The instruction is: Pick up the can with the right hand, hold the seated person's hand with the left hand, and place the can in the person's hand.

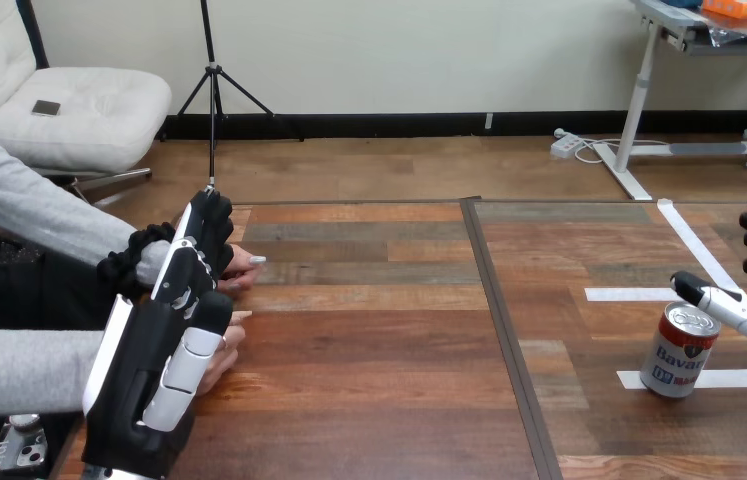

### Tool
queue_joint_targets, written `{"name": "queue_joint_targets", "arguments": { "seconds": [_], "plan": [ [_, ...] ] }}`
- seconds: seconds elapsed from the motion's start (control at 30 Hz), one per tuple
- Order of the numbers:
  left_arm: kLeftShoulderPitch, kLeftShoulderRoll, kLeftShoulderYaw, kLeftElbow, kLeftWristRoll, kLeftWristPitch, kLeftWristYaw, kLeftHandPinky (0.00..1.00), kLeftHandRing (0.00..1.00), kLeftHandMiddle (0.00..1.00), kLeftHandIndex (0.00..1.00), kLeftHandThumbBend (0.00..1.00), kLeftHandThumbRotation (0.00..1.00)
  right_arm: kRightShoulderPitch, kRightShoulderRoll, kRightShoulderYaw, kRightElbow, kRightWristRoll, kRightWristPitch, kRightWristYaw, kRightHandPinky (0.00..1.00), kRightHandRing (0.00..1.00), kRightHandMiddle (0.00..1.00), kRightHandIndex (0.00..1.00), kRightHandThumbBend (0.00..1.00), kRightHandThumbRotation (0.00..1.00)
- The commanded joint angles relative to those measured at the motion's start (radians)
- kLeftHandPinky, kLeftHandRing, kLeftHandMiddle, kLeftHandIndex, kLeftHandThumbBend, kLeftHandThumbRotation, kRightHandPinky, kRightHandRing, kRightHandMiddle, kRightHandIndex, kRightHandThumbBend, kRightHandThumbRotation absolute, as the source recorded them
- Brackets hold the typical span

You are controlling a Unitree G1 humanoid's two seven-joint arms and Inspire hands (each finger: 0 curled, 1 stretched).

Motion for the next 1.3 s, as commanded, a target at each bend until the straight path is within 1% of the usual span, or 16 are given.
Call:
{"name": "queue_joint_targets", "arguments": {
  "seconds": [0.0, 0.1, 0.23, 0.4, 0.5, 0.63, 0.8, 0.9, 1.1, 1.27],
  "plan": [
    [-0.05, 0.008, 0.01, -0.016, -0.001, -0.005, 0.0, 1.0, 1.0, 1.0, 1.0, 0.78, 0.86, -0.085, -0.035, 0.015, 0.015, -0.026, 0.0, -0.013, 0.92, 0.95, 0.93, 0.94, 1.0, 0.29],
    [-0.051, 0.008, 0.01, -0.015, 0.001, -0.007, 0.001, 1.0, 1.0, 1.0, 1.0, 0.78, 0.86, -0.083, -0.035, 0.019, 0.016, -0.035, 0.006, -0.016, 0.92, 0.95, 0.93, 0.94, 1.0, 0.3],
    [-0.051, 0.008, 0.01, -0.015, -0.002, -0.007, -0.001, 1.0, 1.0, 1.0, 1.0, 0.78, 0.86, -0.083, -0.045, 0.034, 0.032, -0.068, 0.008, -0.031, 0.93, 0.96, 0.94, 0.95, 1.0, 0.32],
    [-0.051, 0.008, 0.011, -0.012, -0.002, -0.009, -0.001, 1.0, 1.0, 1.0, 1.0, 0.77, 0.86, -0.085, -0.048, 0.043, 0.048, -0.091, 0.015, -0.045, 0.93, 0.96, 0.94, 0.95, 1.0, 0.33],
    [-0.052, 0.007, 0.011, -0.01, -0.003, -0.012, -0.002, 1.0, 1.0, 1.0, 1.0, 0.77, 0.86, -0.086, -0.045, 0.042, 0.056, -0.093, 0.015, -0.038, 0.94, 0.96, 0.94, 0.96, 1.0, 0.32],
    [-0.058, 0.01, 0.012, 0.003, 0.001, -0.031, -0.007, 1.0, 1.0, 1.0, 1.0, 0.75, 0.86, -0.088, -0.046, 0.047, 0.069, -0.104, 0.021, -0.046, 0.94, 0.96, 0.94, 0.95, 1.0, 0.32],
    [-0.06, 0.011, 0.014, 0.008, -0.001, -0.034, -0.01, 1.0, 1.0, 1.0, 1.0, 0.76, 0.86, -0.092, -0.044, 0.047, 0.084, -0.097, 0.027, -0.038, 0.94, 0.96, 0.95, 0.95, 1.0, 0.32],
    [-0.058, 0.01, 0.013, 0.003, -0.011, -0.025, -0.015, 1.0, 1.0, 1.0, 1.0, 0.77, 0.86, -0.096, -0.043, 0.046, 0.097, -0.092, 0.027, -0.032, 0.95, 0.96, 0.95, 0.95, 1.0, 0.31],
    [-0.056, 0.008, 0.014, 0.001, -0.011, -0.026, -0.014, 1.0, 1.0, 1.0, 1.0, 0.77, 0.86, -0.093, -0.043, 0.053, 0.103, -0.099, 0.024, -0.037, 0.95, 0.97, 0.95, 0.95, 1.0, 0.31],
    [-0.047, 0.007, 0.013, -0.016, -0.004, -0.008, -0.004, 1.0, 1.0, 1.0, 1.0, 0.78, 0.86, -0.092, -0.043, 0.059, 0.106, -0.104, 0.026, -0.036, 0.96, 0.97, 0.95, 0.95, 1.0, 0.31]
  ]
}}
